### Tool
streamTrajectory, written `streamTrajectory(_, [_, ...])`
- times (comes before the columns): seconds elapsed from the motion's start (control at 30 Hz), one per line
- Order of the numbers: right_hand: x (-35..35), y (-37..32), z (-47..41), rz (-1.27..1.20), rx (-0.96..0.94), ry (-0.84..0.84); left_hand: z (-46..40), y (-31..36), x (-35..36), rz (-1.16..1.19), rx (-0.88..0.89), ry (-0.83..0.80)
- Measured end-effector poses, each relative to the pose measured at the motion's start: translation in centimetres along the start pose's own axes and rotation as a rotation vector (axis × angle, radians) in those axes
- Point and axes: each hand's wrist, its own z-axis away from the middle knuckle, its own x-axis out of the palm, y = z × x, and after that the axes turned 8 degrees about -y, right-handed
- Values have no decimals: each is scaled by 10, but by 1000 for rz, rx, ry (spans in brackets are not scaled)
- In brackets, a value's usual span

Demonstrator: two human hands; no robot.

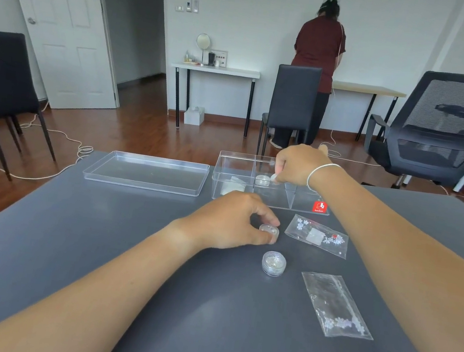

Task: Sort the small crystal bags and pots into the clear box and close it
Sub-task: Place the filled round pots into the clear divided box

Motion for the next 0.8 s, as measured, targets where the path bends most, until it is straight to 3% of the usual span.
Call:
streamTrajectory(0.27, [-1, 5, 3, -4, -43, -3, 3, -4, -4, -7, -4, -15])
streamTrajectory(0.53, [-3, 3, 59, -413, -201, 288, 8, -4, -14, 62, -11, 70])
streamTrajectory(0.63, [7, 2, 91, -555, -239, 224, 10, -3, -20, 86, -14, 133])
streamTrajectory(0.8, [21, 1, 120, -605, -333, -29, 11, -4, -25, 80, 25, 241])
